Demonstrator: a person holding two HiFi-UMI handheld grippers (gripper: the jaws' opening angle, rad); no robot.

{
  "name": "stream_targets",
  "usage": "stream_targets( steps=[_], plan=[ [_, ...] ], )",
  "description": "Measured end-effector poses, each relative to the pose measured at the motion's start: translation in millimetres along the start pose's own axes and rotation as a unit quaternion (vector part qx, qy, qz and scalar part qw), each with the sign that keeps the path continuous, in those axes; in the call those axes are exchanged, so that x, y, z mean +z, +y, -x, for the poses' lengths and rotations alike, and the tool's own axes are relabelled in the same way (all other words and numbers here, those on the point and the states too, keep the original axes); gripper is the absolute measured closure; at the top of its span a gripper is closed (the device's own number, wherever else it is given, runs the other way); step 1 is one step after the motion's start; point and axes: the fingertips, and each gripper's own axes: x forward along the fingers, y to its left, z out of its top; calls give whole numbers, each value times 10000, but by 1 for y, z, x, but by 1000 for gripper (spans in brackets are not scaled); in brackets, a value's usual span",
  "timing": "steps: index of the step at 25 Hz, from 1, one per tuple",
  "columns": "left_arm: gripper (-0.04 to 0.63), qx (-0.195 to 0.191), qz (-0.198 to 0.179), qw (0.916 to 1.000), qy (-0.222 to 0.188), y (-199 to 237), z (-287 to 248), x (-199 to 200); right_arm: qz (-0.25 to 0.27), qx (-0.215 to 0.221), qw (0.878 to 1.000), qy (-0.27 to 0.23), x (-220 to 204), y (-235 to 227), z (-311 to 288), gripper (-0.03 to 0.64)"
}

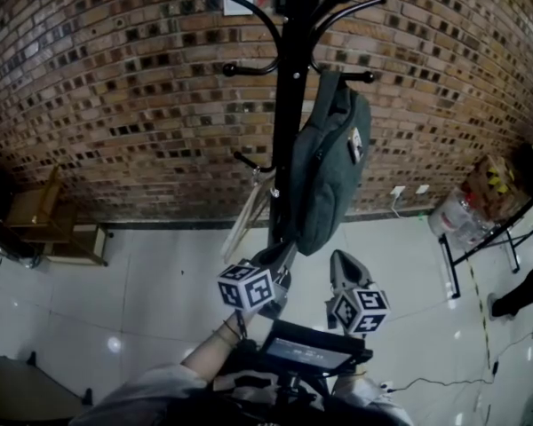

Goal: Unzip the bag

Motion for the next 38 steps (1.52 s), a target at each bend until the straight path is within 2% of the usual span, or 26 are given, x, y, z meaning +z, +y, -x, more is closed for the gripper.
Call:
stream_targets(
  steps=[8, 11, 14, 18, 21, 28, 34, 38],
  plan=[
    [583, 151, 104, 9997, 166, 16, -8, -17, 4, -61, 10000, 5, -1, 0, 4, 628],
    [583, 122, 79, 9997, 176, 14, -5, -13, 327, -234, 9992, 10, 0, 0, 3, 629],
    [581, 149, -201, 9995, 190, 8, 0, -7, 498, -304, 9983, 16, 1, 1, 0, 629],
    [581, 164, -532, 9980, 299, 0, 10, -4, 51, -90, 9999, -51, 4, 3, -4, 629],
    [583, 230, -696, 9965, 397, -1, 25, -8, -73, 20, 9999, -102, 7, 4, -6, 629],
    [583, 559, -858, 9941, 364, 15, 44, -5, 94, 128, 9998, -117, 10, 13, -9, 629],
    [583, 654, -1266, 9895, 260, 12, 47, 10, 142, 190, 9997, -101, 10, 19, -10, 629],
    [583, 649, -1272, 9896, 180, 10, 46, 15, 161, 177, 9997, -100, 9, 17, -10, 629]
  ],
)
